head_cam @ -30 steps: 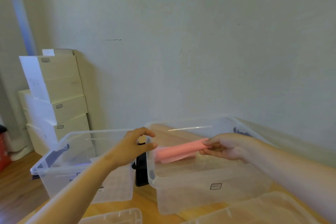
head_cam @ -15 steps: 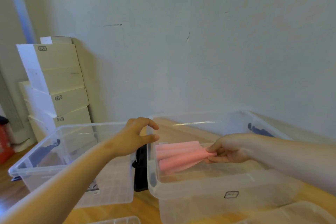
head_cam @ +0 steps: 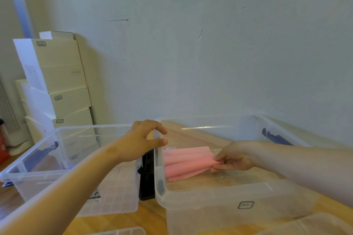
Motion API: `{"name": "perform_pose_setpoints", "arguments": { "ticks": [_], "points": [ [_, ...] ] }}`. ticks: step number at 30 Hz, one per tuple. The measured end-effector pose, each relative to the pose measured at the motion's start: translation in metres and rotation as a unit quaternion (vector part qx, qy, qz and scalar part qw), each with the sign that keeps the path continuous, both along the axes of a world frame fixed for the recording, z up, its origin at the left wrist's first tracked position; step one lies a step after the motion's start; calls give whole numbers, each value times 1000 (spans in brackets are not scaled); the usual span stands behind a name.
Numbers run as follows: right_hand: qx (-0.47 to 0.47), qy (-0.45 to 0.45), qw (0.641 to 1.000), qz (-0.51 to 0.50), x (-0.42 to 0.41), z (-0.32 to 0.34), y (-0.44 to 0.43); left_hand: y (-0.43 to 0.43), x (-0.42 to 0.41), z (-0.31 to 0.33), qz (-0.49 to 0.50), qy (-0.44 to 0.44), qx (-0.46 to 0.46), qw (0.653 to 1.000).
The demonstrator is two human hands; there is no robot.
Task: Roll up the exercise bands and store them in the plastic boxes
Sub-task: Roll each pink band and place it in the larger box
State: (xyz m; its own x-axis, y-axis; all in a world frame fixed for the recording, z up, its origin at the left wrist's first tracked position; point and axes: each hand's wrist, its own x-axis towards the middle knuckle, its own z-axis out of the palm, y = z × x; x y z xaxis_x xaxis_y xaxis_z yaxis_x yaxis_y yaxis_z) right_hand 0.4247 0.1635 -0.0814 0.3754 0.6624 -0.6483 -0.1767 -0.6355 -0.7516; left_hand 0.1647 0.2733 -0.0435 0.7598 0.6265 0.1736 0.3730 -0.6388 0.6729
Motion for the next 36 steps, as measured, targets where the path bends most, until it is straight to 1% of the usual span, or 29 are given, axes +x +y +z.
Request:
{"name": "perform_pose_setpoints", "arguments": {
  "ticks": [5, 9, 15, 18, 21, 26, 29, 36],
  "points": [
    [28, 6, 999, -21, -2, -3, 3, -2, -1, 2, 4, 11, 3, 1000],
    [-1, -12, 1000, 1, -3, -6, 2, -2, 1, 3, 4, 15, 10, 1000],
    [-51, -122, 990, 49, -1, -5, -1, -2, 0, 2, 7, 23, 17, 1000],
    [-86, -213, 968, 98, 1, -4, -1, -2, 0, 2, 6, 29, 18, 999],
    [-88, -263, 953, 122, 1, -4, 3, -1, 0, 1, 6, 26, 17, 1000],
    [-85, -294, 942, 136, 1, -5, 7, -1, 0, 1, 10, 33, 28, 999],
    [-81, -291, 943, 140, 1, -5, 7, 0, 0, 1, 11, 35, 28, 999],
    [-89, -314, 932, 156, 3, -4, 10, 1, 2, -1, 13, 29, 34, 999]
  ]
}}
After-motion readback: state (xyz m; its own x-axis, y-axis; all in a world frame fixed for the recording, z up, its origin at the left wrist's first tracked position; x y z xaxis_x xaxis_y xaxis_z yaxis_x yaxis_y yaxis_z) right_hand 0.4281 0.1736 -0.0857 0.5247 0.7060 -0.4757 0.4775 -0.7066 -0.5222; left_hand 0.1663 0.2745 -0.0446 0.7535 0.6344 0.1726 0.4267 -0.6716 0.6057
